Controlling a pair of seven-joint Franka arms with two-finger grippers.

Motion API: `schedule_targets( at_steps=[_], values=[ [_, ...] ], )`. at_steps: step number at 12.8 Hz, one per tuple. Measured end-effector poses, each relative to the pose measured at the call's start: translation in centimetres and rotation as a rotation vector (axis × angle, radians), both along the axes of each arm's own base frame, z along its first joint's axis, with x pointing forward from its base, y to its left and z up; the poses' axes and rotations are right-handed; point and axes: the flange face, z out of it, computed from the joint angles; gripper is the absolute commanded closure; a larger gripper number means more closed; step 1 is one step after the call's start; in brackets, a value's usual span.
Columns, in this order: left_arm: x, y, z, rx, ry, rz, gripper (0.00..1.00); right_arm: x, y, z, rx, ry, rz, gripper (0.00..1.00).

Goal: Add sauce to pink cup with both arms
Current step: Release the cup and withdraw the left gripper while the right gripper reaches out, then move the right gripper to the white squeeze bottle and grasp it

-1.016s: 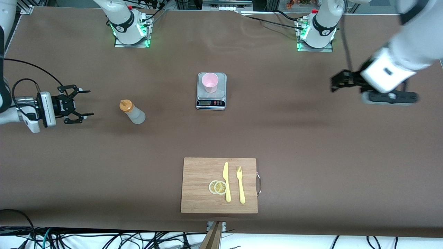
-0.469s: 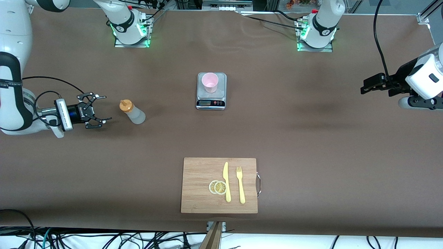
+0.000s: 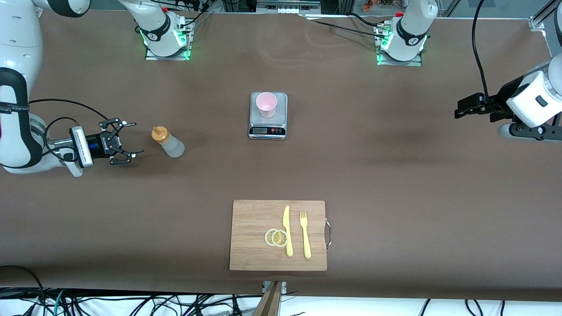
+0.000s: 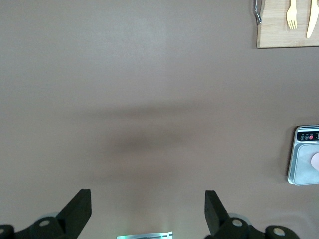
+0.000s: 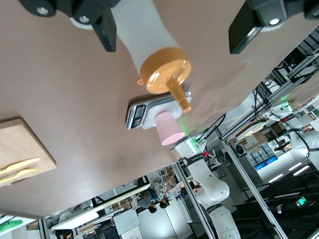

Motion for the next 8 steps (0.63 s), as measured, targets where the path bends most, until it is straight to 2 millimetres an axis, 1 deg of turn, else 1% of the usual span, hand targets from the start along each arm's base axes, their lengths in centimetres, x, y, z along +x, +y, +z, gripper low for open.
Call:
schedule_targets(
  at_steps=[2,4,6,8],
  values=[
    [0.0,-0.1,-0.1,0.0,0.004,-0.008,0.0,0.4,0.3,0.0,0.011,0.005,-0.017,0.0],
    [0.1,0.0,-0.6,-0.001,0.021,-0.012,0.0,0.5,0.1,-0.7,0.012,0.012,-0.039,0.0],
    [0.2,-0.2,-1.1,-0.001,0.029,-0.017,0.0,0.7,0.0,-0.6,0.026,0.002,-0.045,0.0],
    [0.2,-0.6,-1.1,-0.002,0.03,-0.025,0.0,0.8,-1.0,-0.3,0.017,0.003,-0.054,0.0]
  ],
)
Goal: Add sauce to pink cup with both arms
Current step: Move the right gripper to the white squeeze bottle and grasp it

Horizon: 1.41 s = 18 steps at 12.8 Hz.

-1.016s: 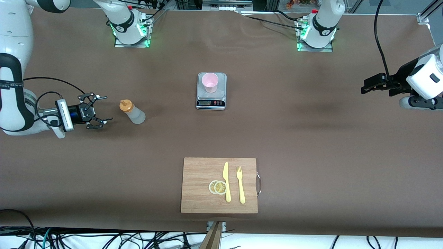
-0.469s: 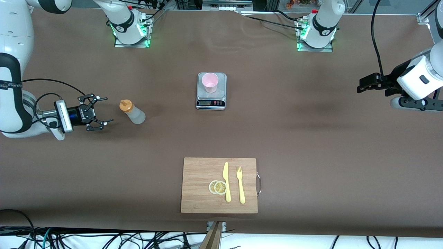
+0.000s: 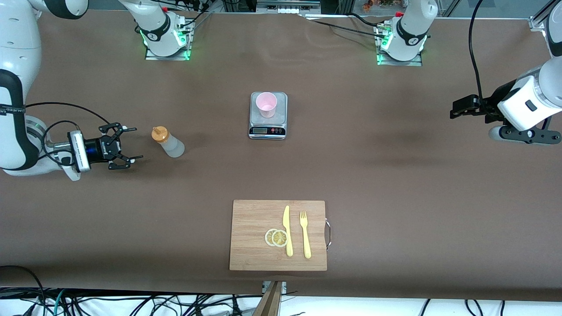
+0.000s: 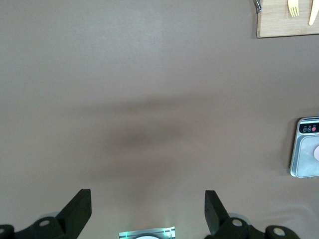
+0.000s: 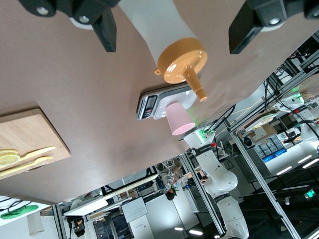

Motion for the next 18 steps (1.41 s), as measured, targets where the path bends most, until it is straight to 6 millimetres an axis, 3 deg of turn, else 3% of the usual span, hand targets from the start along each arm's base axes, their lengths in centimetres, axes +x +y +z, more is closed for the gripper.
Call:
schedule_targets(
  at_steps=[3,5,9,13,18],
  values=[
    [0.4,-0.1,0.0,0.0,-0.003,-0.002,0.0,-0.4,-1.6,0.0,-0.017,0.067,-0.039,0.0],
    [0.5,-0.2,-0.1,0.0,-0.003,-0.002,0.0,-0.1,-1.2,0.7,-0.004,0.101,-0.049,0.0],
    [0.7,-0.2,0.0,0.0,-0.006,-0.002,0.0,-0.9,-2.2,1.5,0.034,-0.004,0.025,0.0],
    [0.7,-0.2,0.0,0.0,-0.006,-0.002,0.0,-3.0,-4.6,-1.0,0.091,-0.111,0.072,0.0],
    [0.7,-0.2,0.0,0.0,-0.007,-0.003,0.0,-3.2,-2.6,-4.8,0.12,-0.22,0.114,0.0]
  ],
)
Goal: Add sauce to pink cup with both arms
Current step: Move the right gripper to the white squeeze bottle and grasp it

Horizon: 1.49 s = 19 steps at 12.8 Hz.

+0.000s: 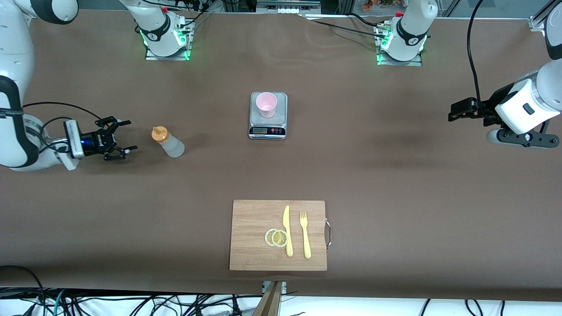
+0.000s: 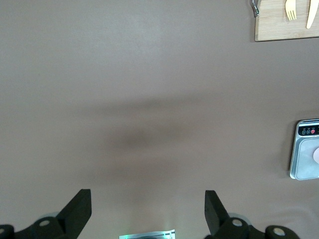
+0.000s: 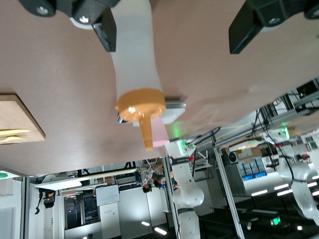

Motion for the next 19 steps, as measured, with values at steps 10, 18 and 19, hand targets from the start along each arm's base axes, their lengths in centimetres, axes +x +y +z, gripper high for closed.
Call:
schedule_targets(
  at_steps=[10,18,19],
  values=[
    [0.0,-0.1,0.0,0.0,-0.001,-0.001,0.0,1.6,7.4,-2.2,0.0,-0.048,-0.003,0.0],
    [0.0,-0.1,0.0,0.0,-0.001,-0.001,0.0,-0.1,11.7,-4.0,0.056,-0.04,0.017,0.06],
    [0.0,-0.1,0.0,0.0,-0.001,-0.001,0.0,-0.1,11.8,-4.0,0.059,-0.041,0.015,0.28]
  ],
)
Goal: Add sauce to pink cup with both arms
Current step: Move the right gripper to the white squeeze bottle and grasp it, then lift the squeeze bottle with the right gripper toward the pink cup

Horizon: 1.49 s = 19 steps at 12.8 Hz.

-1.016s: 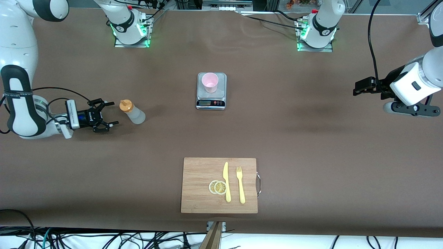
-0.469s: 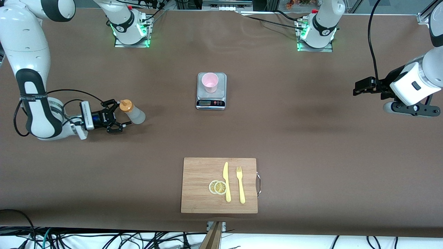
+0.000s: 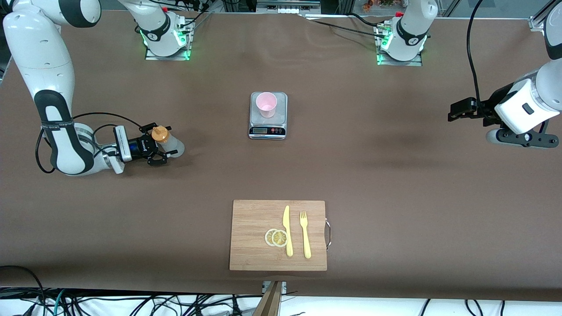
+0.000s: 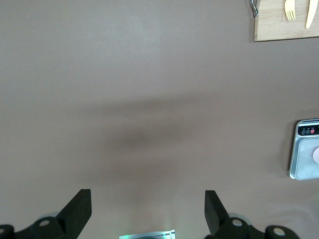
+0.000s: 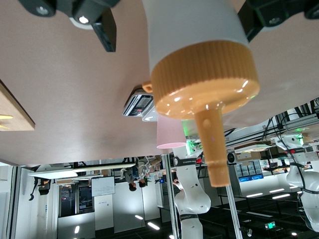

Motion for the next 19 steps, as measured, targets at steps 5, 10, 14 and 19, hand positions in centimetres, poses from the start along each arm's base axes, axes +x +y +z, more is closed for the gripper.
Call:
schedule_targets(
  at_steps=[5,10,14,19],
  values=[
    [0.0,0.0,0.0,0.0,0.0,0.0,0.0,0.0,0.0,0.0,0.003,-0.001,-0.002,0.87],
    [0.0,0.0,0.0,0.0,0.001,0.0,0.0,0.4,2.5,0.3,-0.013,0.008,0.026,0.86],
    [0.0,0.0,0.0,0.0,0.001,0.0,0.0,2.9,5.7,4.4,-0.192,-0.008,0.011,0.86],
    [0.0,0.0,-0.1,0.0,0.001,0.0,0.0,1.9,13.7,10.3,-0.481,-0.056,-0.04,0.86]
  ],
)
